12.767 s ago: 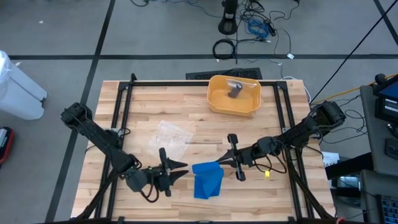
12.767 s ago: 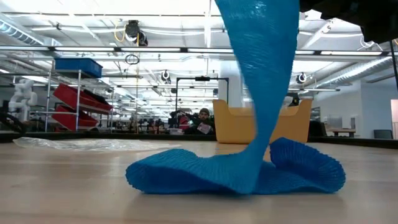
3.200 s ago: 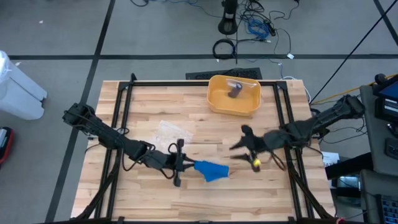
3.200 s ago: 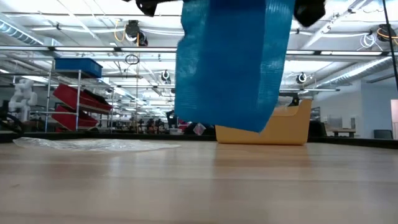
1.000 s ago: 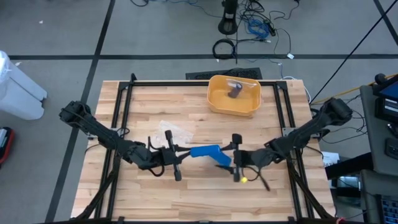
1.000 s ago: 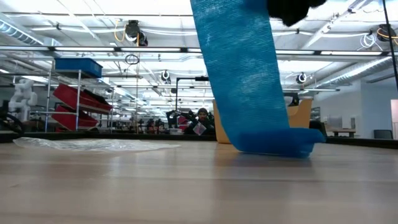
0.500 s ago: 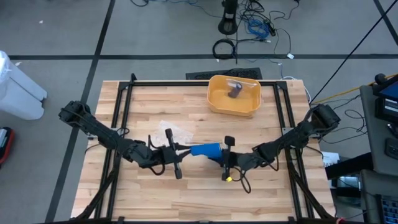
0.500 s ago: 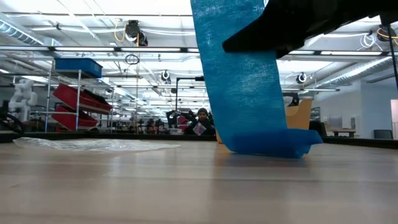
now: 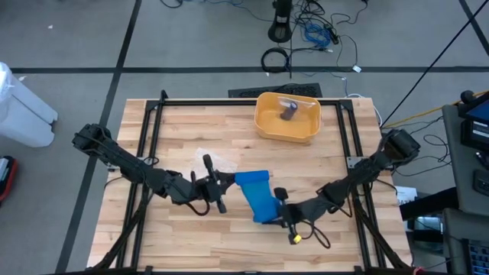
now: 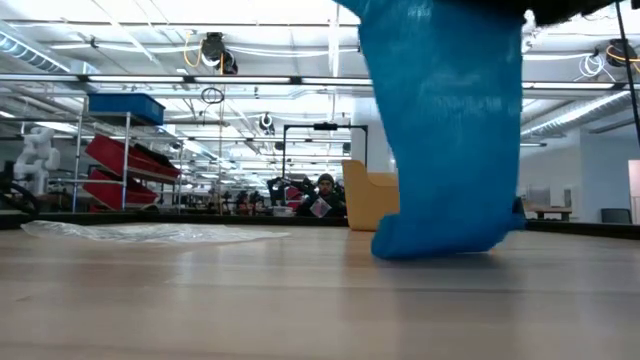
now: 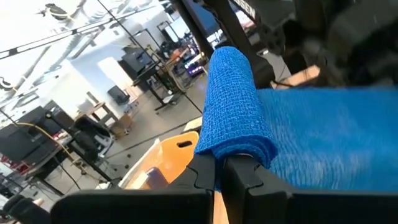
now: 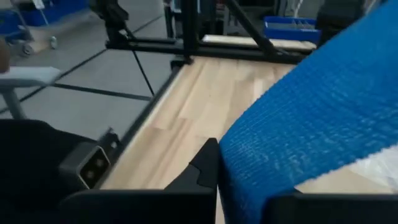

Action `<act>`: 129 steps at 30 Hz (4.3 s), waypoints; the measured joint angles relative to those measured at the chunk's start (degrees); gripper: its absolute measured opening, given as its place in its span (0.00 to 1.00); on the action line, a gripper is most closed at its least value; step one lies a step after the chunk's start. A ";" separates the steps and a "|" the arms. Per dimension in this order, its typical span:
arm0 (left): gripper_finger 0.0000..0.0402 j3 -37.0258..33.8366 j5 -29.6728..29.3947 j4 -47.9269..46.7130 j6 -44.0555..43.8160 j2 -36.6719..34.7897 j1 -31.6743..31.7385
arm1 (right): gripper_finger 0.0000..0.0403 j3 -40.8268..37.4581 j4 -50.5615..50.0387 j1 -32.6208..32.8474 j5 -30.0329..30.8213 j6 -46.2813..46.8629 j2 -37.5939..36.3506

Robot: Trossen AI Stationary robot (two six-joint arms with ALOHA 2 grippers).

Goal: Roll bandage
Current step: Roll the blue bandage

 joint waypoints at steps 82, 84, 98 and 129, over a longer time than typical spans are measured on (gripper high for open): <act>0.02 -0.07 18.13 -12.83 -14.92 5.27 -7.07 | 0.45 12.20 -47.29 -28.82 -29.86 16.60 -14.11; 0.02 -0.07 18.58 -12.17 -14.77 5.27 -7.08 | 0.45 12.20 -53.03 -28.76 -25.27 13.51 -14.52; 0.02 -0.07 11.74 -8.31 -17.50 5.27 -7.05 | 0.45 11.97 -58.21 -5.50 6.50 9.03 -14.80; 0.02 -0.04 7.34 -10.21 -18.03 5.27 -5.36 | 0.00 0.94 -11.81 3.59 3.86 7.79 -4.63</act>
